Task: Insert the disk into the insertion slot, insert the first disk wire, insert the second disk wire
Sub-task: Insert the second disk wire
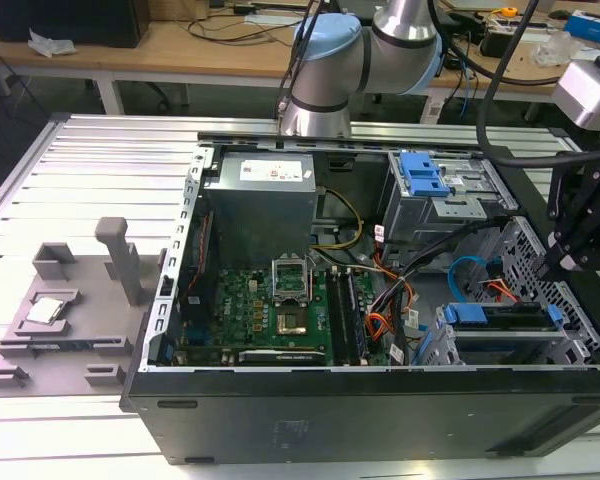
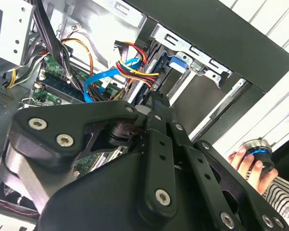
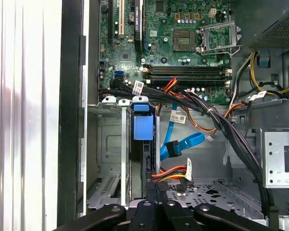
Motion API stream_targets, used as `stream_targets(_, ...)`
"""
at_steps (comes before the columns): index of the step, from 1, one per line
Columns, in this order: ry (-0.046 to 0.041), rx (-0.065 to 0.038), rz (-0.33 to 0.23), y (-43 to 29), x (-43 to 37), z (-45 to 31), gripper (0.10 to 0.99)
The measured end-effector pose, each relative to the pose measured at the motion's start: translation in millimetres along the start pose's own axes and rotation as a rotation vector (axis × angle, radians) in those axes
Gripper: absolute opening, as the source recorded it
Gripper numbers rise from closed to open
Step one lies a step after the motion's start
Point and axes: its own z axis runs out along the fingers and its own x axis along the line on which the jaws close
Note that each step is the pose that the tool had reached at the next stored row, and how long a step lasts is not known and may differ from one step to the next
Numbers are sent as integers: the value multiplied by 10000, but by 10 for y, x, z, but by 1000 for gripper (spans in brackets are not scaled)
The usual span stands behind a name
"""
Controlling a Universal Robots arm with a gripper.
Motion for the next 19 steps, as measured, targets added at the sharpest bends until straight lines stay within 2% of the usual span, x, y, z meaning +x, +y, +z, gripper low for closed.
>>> stream_targets(4,0,0,0,0,0,-1,114)
stream_targets(7,0,0,0,0,0,-1,302)
stream_targets(10,4,1,-2,1,-3,-21,302)
stream_targets(13,2,1,-3,11,-17,-163,302)
stream_targets(19,2,1,-5,14,-17,-168,302)
